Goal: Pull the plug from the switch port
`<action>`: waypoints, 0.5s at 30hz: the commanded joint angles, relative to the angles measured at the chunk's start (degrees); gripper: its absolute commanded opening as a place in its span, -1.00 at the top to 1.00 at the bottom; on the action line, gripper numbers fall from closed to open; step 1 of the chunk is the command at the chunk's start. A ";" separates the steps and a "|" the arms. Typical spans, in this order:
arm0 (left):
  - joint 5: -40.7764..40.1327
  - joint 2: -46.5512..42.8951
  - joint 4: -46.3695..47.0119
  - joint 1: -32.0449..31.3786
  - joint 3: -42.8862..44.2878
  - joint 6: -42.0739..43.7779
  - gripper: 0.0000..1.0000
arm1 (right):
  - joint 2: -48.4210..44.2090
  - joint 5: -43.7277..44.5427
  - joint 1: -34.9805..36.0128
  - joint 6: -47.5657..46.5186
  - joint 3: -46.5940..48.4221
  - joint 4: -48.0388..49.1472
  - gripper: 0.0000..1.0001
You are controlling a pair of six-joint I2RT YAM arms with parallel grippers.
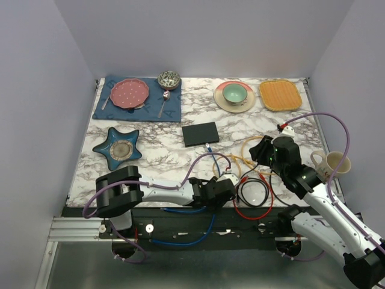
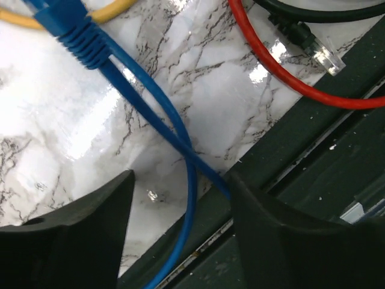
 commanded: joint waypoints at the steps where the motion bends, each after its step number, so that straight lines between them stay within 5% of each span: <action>1: 6.05 2.32 0.86 0.19 -0.08 1.57 0.10 | -1.05 -0.23 -0.19 0.15 -0.65 0.51 0.13; 4: 6.58 2.23 0.95 0.37 -0.43 1.92 0.55 | -0.97 -0.05 -0.19 -0.12 -0.57 0.59 0.13; 9: 5.88 3.99 0.51 0.72 2.11 4.38 1.00 | 0.17 -0.75 -0.19 0.15 0.05 0.77 0.13; 15: 4.12 5.66 3.14 5.19 7.89 5.35 1.00 | -2.28 -1.11 -0.19 -0.82 3.56 0.25 0.13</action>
